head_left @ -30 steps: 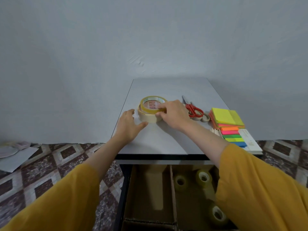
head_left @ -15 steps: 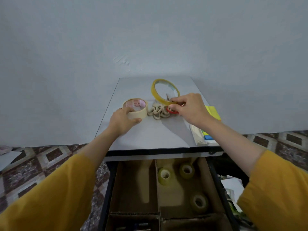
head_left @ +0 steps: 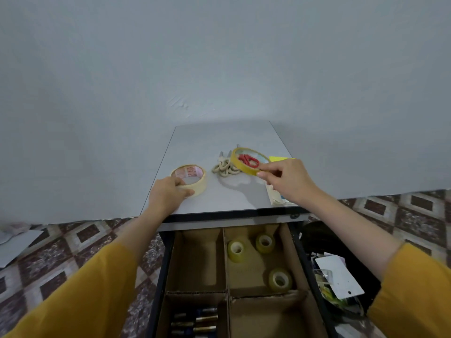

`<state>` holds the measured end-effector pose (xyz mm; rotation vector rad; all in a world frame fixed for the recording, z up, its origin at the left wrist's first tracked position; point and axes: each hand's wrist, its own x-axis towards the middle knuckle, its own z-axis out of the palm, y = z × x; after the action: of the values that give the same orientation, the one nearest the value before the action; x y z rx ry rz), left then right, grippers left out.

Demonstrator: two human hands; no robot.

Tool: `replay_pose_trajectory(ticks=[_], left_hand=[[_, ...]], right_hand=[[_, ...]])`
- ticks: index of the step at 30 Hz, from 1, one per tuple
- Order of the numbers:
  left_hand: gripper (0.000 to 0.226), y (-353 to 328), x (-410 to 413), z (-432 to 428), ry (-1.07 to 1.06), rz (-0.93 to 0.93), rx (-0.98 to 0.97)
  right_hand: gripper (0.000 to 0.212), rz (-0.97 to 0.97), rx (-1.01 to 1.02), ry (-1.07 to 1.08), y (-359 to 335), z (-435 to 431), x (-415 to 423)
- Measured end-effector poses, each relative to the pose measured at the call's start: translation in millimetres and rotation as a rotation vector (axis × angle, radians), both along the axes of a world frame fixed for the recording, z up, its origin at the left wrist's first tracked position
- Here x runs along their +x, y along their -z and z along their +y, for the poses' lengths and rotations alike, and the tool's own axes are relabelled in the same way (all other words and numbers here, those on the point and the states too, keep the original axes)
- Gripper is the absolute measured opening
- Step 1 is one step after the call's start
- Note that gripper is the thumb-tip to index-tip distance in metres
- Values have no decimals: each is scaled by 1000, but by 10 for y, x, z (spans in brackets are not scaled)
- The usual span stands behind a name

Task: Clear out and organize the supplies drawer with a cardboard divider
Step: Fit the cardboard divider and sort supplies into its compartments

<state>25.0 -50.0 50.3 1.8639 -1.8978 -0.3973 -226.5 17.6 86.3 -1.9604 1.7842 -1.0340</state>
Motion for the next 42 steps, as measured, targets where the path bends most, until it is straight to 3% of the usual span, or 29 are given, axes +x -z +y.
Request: replay_pose_trajectory(ticks=[10, 19, 26, 36, 42], left_hand=[[28, 83, -32, 509, 127, 93, -69], [26, 215, -52, 728, 185, 123, -140], [17, 366, -55, 1129, 448, 108, -235], [23, 882, 44, 1195, 347, 77, -5], [21, 953, 79, 1164, 372, 66, 22]], right_hand=[[25, 84, 75, -127, 186, 725, -13], [25, 220, 337, -266, 831, 1001, -199], [23, 262, 500, -249, 1243, 775, -172], [18, 302, 683, -330, 1484, 510, 47], [16, 276, 706, -314, 1607, 454, 63]])
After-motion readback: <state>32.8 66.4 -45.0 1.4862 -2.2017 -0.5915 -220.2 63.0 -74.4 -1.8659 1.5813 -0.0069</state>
